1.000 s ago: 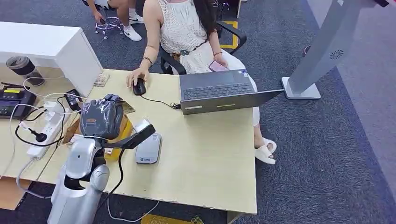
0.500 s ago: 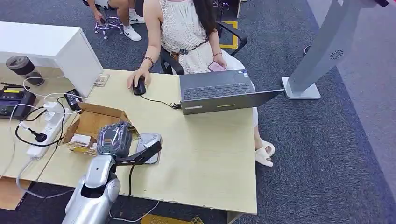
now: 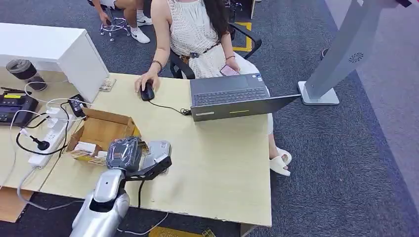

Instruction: Pass the card to the sensor for recognition and then transmit it.

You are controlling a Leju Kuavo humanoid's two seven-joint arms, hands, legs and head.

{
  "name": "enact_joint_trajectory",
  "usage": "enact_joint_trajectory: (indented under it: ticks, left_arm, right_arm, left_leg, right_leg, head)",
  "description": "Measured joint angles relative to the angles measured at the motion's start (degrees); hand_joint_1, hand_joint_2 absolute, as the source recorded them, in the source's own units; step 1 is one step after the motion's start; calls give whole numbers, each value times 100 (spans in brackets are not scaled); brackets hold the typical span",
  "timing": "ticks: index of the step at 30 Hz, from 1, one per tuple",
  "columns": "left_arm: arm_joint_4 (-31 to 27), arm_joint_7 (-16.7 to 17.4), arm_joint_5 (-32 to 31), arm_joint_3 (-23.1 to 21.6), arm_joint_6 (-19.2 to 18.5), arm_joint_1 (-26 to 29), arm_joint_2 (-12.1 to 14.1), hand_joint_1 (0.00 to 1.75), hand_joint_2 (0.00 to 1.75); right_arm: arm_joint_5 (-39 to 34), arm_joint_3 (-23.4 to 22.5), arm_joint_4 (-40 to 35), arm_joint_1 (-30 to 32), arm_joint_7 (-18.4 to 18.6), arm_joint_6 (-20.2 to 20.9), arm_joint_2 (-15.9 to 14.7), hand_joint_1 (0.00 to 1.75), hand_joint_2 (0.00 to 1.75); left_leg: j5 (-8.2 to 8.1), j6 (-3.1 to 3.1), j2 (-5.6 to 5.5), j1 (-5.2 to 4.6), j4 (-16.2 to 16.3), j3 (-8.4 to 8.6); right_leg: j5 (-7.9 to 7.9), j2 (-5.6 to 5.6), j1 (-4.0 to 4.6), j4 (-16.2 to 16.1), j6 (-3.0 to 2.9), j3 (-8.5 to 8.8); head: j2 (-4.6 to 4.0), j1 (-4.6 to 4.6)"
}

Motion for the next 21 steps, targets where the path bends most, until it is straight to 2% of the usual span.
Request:
enact_joint_trajectory:
  ticks: [2,8,21]
  left_arm:
    - [59,-35,0,-7,18,2,0,175,175]
    - [262,-426,0,-61,264,3,-4,175,175]
    - [345,-470,0,-149,339,-10,13,175,175]
  right_arm:
    - [11,-31,0,1,-7,9,7,0,0]
    - [111,-90,0,1,-35,22,33,0,0]
    - [219,-194,0,7,-31,31,39,0,0]
  left_leg:
    - [0,0,0,0,0,0]
    - [0,0,0,-1,0,1]
    - [1,0,0,0,0,1]
  right_leg:
    - [0,0,0,0,0,0]
    - [0,0,0,0,0,1]
    - [0,-1,0,1,0,2]
  head:
    - [0,0]
    - [0,0]
    - [0,0]
